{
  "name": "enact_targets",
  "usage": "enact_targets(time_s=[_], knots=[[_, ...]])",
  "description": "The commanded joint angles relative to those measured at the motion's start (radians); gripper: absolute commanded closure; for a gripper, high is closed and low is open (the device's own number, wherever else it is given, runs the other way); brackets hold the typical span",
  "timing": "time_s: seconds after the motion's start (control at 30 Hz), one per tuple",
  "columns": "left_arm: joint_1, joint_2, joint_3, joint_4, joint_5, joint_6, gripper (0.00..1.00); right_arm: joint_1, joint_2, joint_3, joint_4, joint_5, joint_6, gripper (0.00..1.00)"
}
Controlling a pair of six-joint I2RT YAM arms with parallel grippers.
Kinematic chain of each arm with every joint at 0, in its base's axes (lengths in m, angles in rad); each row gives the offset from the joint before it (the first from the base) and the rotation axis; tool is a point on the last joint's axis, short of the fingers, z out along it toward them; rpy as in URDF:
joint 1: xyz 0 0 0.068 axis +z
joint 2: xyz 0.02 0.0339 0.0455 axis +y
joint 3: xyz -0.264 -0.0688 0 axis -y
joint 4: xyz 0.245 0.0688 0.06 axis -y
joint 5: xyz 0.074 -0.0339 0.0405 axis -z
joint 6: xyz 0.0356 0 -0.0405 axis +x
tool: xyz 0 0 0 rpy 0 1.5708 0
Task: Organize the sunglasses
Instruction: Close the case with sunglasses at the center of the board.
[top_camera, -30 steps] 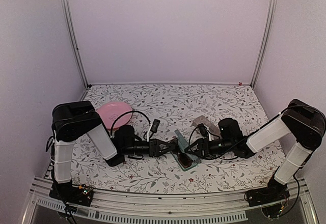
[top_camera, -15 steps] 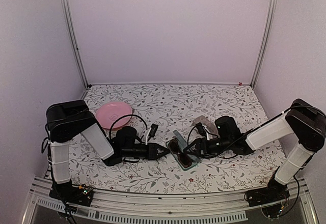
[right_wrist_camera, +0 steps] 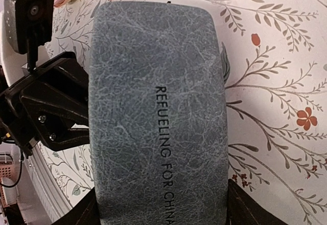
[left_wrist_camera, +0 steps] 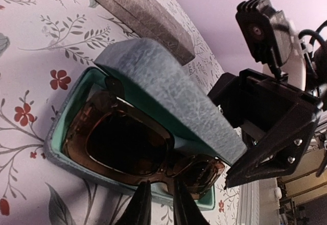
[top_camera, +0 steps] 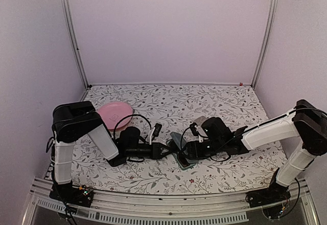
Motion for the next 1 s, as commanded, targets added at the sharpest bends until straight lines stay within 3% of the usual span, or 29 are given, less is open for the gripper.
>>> enact_targets(time_s=[0.0, 0.2, 0.47, 0.77, 0.97], knots=[[-0.019, 0.020, -0.026, 0.050, 0.019, -0.014, 0.83, 0.034, 0.029, 0.039, -0.101, 0.149, -0.022, 0.66], [-0.018, -0.002, -0.052, 0.049, 0.007, -0.015, 0.83, 0.041, 0.026, 0.047, -0.118, 0.165, -0.020, 0.51], [-0.020, -0.002, -0.050, 0.035, 0.009, -0.011, 0.84, 0.058, 0.036, 0.072, -0.147, 0.188, -0.022, 0.39], [-0.020, -0.001, -0.050, 0.030, 0.005, -0.011, 0.84, 0.067, 0.033, 0.081, -0.152, 0.195, -0.019, 0.08], [-0.020, 0.002, -0.050, 0.029, 0.005, -0.010, 0.84, 0.069, 0.025, 0.081, -0.158, 0.195, -0.020, 0.04]])
